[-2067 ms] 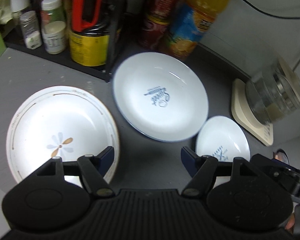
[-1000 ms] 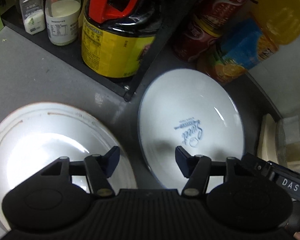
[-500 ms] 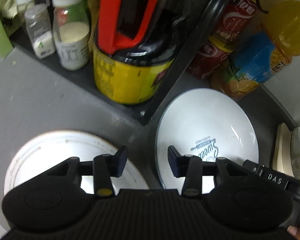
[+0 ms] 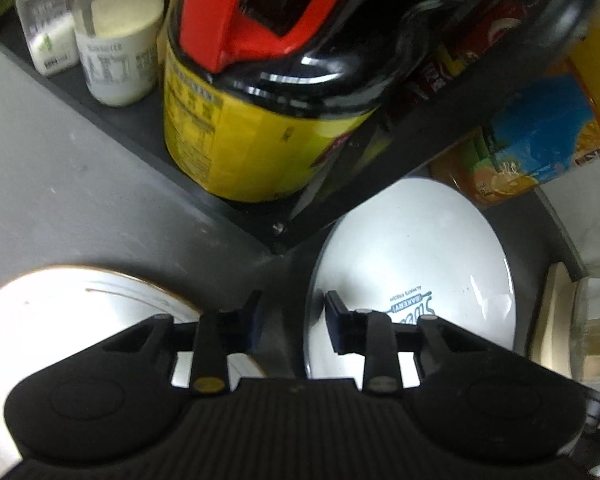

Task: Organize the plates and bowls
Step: 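Close both grippers on the rim of the white 'Sweet' plate, then lift the 'Sweet' plate with both grippers toward the gold-rimmed plate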

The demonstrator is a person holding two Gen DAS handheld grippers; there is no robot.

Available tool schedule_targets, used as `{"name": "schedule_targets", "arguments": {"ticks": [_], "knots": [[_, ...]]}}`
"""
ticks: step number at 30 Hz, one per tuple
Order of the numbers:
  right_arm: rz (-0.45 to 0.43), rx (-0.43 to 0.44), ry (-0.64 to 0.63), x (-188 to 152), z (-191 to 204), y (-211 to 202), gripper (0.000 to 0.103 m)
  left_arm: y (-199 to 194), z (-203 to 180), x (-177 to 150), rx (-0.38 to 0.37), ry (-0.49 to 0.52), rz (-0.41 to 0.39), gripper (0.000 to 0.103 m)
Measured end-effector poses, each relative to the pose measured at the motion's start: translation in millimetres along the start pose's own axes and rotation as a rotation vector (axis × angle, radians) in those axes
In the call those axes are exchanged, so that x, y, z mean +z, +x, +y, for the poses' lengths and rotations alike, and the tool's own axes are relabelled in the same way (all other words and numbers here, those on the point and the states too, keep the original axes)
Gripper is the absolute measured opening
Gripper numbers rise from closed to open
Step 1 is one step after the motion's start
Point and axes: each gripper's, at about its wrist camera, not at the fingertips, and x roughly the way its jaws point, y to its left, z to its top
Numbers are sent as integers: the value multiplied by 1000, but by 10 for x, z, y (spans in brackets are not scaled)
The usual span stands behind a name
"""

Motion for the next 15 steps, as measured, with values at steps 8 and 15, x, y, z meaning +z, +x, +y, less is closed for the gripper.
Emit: {"name": "schedule_targets", "arguments": {"ticks": [8,15], "knots": [[-6,51,36,-2,-17,9,25,95,53,17,-91,-47,44,9],[-57,34,45,-39,-72,-182,11,-5,102,-2,-134,-42,32,8]]}}
